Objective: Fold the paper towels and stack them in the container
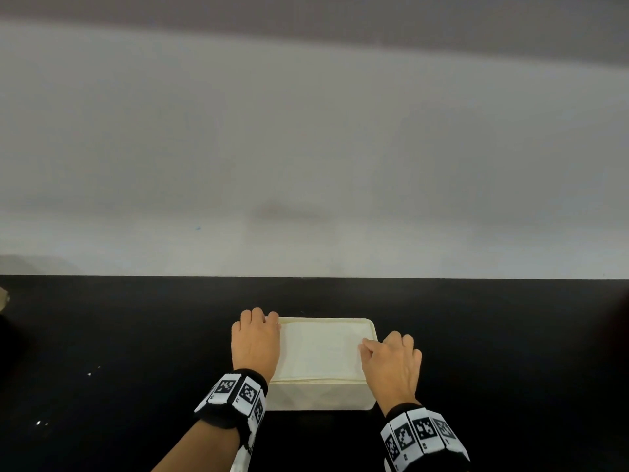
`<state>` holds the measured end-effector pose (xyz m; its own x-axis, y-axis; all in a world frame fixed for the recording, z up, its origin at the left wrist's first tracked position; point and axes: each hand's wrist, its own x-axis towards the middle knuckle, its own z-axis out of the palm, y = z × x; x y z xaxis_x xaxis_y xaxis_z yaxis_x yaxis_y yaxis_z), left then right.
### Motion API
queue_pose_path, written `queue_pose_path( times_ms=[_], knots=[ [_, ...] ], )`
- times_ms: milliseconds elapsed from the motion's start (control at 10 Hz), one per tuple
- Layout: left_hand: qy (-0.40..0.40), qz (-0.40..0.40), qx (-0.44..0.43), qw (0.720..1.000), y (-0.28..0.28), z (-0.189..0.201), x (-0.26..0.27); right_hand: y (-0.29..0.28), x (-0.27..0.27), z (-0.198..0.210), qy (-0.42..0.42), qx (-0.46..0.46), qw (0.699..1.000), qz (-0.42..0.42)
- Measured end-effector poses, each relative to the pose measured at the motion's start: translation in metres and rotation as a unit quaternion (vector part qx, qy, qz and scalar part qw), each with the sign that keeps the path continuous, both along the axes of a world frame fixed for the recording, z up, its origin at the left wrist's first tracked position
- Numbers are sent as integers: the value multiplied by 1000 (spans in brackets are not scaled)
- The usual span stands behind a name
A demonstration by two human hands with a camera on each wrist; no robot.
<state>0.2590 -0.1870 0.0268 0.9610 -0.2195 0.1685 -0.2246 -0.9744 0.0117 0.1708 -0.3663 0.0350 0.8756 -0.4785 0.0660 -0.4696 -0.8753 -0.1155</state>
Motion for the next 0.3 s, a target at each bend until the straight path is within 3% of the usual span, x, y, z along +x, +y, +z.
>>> queue_pose_path(
  times_ms=[200,300],
  knots=[
    [28,19,18,999,-3,3,-1,-3,-3,4,12,48,999,-6],
    [1,22,-34,999,5,5,3,-11,-6,3,-6,107,994,19]
  ],
)
